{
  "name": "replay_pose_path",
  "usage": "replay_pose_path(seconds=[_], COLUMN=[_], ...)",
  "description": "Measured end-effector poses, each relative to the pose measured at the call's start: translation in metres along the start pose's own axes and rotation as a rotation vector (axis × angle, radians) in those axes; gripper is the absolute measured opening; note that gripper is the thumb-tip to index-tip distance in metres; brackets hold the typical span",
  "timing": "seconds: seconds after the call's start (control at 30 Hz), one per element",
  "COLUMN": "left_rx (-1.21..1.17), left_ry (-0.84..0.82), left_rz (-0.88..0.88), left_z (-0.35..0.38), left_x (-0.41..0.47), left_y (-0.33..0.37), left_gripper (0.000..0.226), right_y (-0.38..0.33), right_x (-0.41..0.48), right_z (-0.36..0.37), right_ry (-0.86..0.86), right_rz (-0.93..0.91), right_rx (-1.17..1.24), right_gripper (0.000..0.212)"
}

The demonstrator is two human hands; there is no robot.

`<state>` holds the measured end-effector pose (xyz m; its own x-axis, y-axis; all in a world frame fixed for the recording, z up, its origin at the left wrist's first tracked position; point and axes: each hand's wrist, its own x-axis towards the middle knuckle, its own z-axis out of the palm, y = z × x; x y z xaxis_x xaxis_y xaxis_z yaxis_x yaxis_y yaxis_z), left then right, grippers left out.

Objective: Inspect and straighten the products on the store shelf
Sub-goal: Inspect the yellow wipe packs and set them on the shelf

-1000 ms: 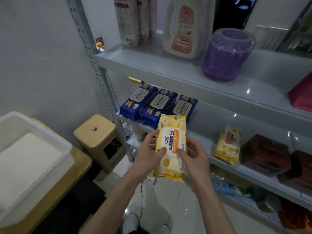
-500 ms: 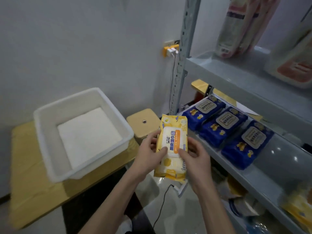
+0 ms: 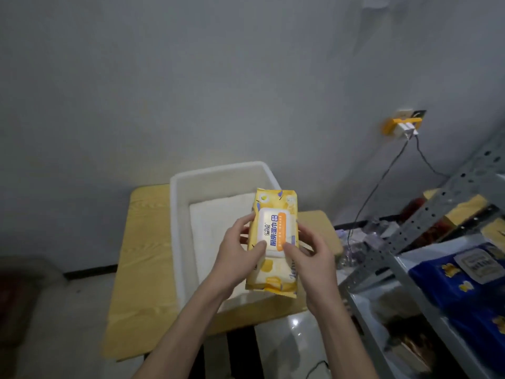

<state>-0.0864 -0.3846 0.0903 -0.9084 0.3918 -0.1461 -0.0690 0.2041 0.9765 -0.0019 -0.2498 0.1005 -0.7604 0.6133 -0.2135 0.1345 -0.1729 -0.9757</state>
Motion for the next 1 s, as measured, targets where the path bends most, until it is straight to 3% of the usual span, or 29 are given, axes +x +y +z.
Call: replay_pose_path(seconds=[0.37,1.0], left_rx=[-0.032,0.035], left_ry=[0.226,0.367], left_rz=[-0.063,-0.254], left_z=[-0.056,0.008], left_x=[0.056,0.206], left_y=[-0.021,-0.042], left_gripper=[0.059,0.059], right_y=[0.004,0.029], right_x=[0.068,0.250], right_z=[0.080,0.073], right_ry=[-0.198,-0.298], right_rz=[0.026,0.160], right_rx=[-0.101,-0.149], right_gripper=[0.044,0.046])
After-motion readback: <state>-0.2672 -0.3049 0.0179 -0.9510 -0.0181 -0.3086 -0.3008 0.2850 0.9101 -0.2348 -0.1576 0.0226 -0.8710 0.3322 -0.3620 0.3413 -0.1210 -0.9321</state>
